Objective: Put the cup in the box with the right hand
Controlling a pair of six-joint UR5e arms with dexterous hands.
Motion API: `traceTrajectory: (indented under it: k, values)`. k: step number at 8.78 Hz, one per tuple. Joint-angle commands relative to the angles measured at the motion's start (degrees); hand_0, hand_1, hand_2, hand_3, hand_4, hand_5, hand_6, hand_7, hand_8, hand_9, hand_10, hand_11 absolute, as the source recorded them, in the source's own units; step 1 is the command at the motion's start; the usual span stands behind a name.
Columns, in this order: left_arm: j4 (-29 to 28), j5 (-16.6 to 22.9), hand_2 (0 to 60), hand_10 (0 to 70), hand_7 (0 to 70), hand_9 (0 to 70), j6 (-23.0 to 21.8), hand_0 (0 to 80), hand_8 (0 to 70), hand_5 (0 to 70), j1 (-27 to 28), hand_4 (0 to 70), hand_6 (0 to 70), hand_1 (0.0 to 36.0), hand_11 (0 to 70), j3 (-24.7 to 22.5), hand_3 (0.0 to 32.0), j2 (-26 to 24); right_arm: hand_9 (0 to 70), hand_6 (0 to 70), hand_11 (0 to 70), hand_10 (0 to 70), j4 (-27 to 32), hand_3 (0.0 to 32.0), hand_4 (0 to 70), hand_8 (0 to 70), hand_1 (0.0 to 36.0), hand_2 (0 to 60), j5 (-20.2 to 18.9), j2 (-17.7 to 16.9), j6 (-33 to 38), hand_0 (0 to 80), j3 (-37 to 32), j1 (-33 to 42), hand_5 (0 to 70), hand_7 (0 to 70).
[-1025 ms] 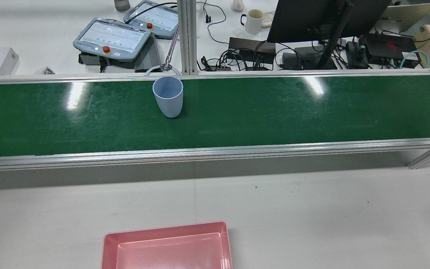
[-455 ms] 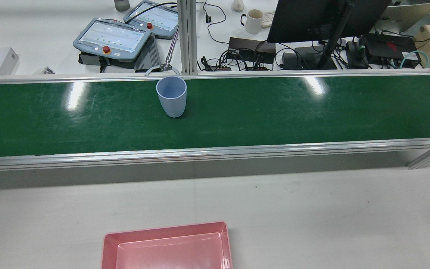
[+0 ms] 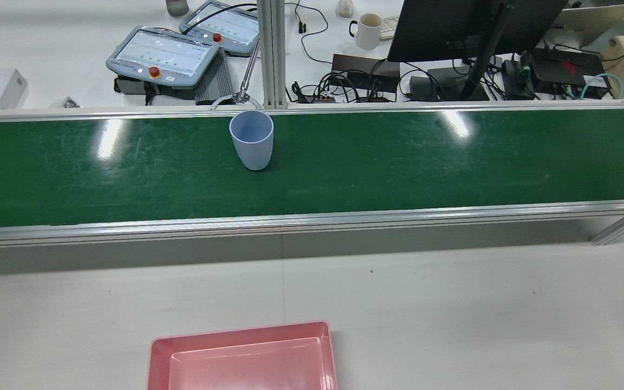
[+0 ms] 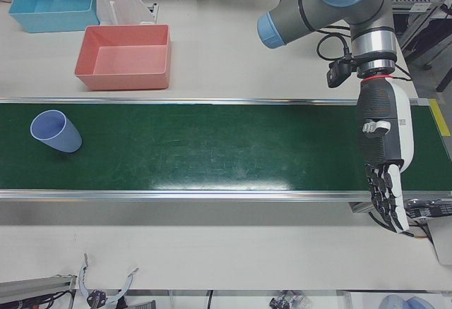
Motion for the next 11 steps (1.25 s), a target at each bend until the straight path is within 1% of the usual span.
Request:
traceTrajectory:
  k: [1, 7, 9, 11]
  values:
    - [0.00, 0.00, 0.0, 0.0, 0.0, 0.0, 0.00, 0.0, 0.0, 0.0, 0.00, 0.0, 0.0, 0.0, 0.0, 0.00, 0.0, 0.00, 38.8, 16.4, 42.7, 29.5, 0.00, 0.0, 67.5, 24.9, 14.3, 8.9, 0.00, 0.00, 0.00, 52.4, -0.15, -0.02, 7.1, 59.9]
    - [0.00, 0.00, 0.0, 0.0, 0.0, 0.0, 0.00, 0.0, 0.0, 0.0, 0.00, 0.0, 0.0, 0.0, 0.0, 0.00, 0.0, 0.00, 40.2, 16.9, 44.5, 31.0, 0.00, 0.0, 70.0, 25.7, 14.0, 9.2, 0.00, 0.09, 0.00, 52.3, -0.32, -0.02, 7.2, 61.5]
    - [0.00, 0.00, 0.0, 0.0, 0.0, 0.0, 0.00, 0.0, 0.0, 0.0, 0.00, 0.0, 0.0, 0.0, 0.0, 0.00, 0.0, 0.00, 38.8, 16.4, 43.1, 29.9, 0.00, 0.0, 68.7, 24.9, 14.1, 8.8, 0.00, 0.09, 0.09, 52.2, -0.06, 0.06, 7.1, 59.7]
    - [0.00, 0.00, 0.0, 0.0, 0.0, 0.0, 0.00, 0.0, 0.0, 0.0, 0.00, 0.0, 0.0, 0.0, 0.0, 0.00, 0.0, 0.00, 38.9, 16.5, 41.4, 28.6, -0.08, 0.0, 69.6, 25.0, 14.5, 9.4, 0.00, 0.00, 0.18, 52.6, 0.20, 0.06, 7.0, 60.8]
